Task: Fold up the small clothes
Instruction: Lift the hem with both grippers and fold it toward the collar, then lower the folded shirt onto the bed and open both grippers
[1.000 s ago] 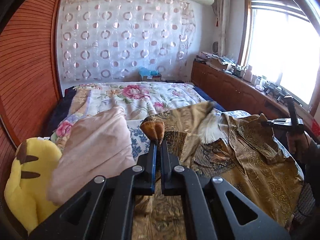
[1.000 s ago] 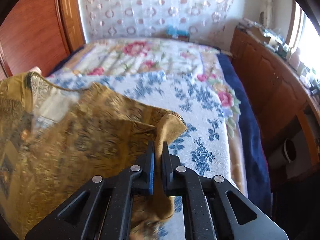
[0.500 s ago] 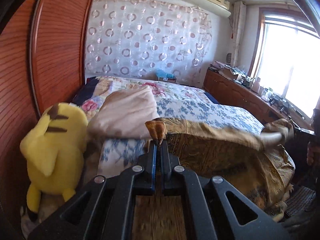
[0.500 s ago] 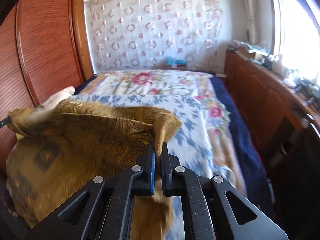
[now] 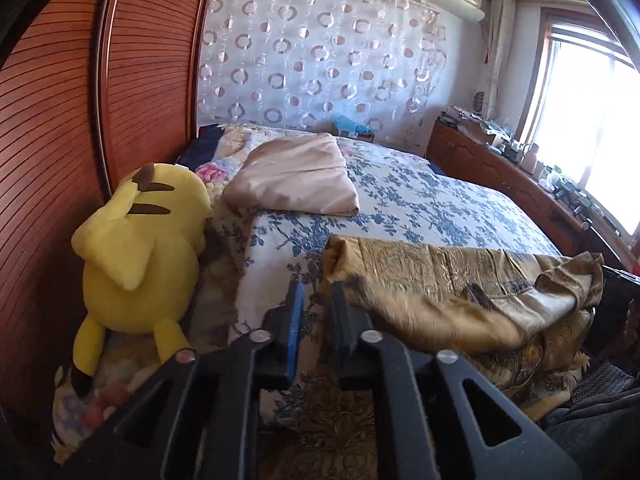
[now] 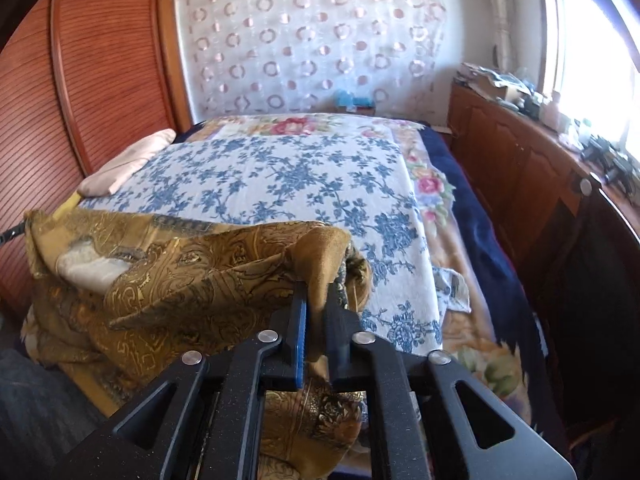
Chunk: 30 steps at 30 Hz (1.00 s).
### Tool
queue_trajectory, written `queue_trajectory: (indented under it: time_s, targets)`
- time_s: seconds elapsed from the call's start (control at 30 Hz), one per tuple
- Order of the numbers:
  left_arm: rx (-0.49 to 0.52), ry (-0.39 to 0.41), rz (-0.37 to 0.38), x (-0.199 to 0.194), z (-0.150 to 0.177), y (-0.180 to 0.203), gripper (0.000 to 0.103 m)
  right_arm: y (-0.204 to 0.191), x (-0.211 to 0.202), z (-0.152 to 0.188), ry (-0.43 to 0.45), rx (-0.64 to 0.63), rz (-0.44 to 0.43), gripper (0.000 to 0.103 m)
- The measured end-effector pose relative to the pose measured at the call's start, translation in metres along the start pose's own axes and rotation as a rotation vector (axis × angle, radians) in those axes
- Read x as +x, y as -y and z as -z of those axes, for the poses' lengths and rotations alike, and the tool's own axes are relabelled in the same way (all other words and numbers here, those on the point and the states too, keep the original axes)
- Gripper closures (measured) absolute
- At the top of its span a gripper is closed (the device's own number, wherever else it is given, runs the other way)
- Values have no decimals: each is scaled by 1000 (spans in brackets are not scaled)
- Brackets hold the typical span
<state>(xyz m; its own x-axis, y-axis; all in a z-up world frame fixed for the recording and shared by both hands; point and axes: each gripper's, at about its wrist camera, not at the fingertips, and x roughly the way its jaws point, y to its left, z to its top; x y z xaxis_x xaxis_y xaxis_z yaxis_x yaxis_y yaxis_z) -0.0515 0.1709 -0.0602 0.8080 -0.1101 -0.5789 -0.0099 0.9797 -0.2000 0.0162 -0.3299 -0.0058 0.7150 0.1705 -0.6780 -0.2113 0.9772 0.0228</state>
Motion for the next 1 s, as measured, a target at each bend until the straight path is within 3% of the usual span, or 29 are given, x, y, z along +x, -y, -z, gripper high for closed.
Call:
queue_trajectory:
  time_s: [0.1, 0.17, 0.2, 0.37, 0.67, 1.0]
  targets:
    - [1, 22, -1, -4, -4, -5, 55, 5, -7, -2, 29, 0, 11, 84]
    - [18, 15, -13, 1, -10, -3, 47, 9, -12, -6, 45, -4, 7, 56]
    - [23, 15, -21, 4, -12, -2, 46, 10, -13, -8, 51, -7, 14, 53]
    - [44, 20, -42, 17, -26, 5, 46, 11, -6, -17, 51, -37, 50, 53]
    - [102, -13, -22, 48, -48, 20, 46, 14, 24, -32, 29, -49, 14, 46]
    - [137, -115, 29, 88, -63, 25, 46, 25, 65, -35, -50, -29, -5, 42]
